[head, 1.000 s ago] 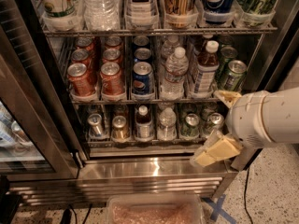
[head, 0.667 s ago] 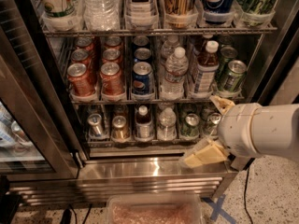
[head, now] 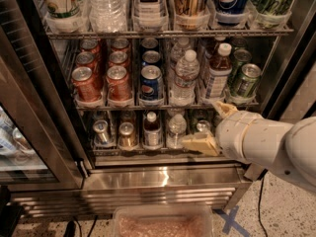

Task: Pick water bottle from middle shelf of fridge

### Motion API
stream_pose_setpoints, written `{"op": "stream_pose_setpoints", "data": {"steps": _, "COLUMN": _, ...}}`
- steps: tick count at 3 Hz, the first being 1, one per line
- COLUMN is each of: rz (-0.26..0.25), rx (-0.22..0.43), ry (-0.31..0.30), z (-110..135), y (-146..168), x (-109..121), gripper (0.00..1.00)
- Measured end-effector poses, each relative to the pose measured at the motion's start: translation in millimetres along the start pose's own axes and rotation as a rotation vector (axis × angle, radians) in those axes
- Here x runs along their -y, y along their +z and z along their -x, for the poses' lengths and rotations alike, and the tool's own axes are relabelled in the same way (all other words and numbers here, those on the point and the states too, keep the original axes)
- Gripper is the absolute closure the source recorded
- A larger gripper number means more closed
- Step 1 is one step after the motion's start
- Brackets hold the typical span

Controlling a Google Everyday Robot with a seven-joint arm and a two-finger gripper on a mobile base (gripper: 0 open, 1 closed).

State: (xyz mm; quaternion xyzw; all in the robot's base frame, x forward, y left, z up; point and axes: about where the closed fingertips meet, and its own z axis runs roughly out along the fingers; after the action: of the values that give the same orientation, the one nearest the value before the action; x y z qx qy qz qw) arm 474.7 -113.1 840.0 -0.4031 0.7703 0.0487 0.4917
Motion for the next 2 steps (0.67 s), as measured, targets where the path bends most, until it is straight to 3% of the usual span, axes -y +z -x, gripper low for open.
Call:
{"op": "stream_pose_setpoints", "data": {"steps": 1, "rz": -0.126, "rx": 0.017, "ry": 0.033, "z": -1, "y": 12, "x": 24, "gripper": 0.27}}
{"op": "stream_pose_setpoints", "data": {"steps": 2, "rz": -0.198, "rx": 0.021, "ry": 0.082, "z": -10, "y": 18, "x": 46, "gripper": 0.26}}
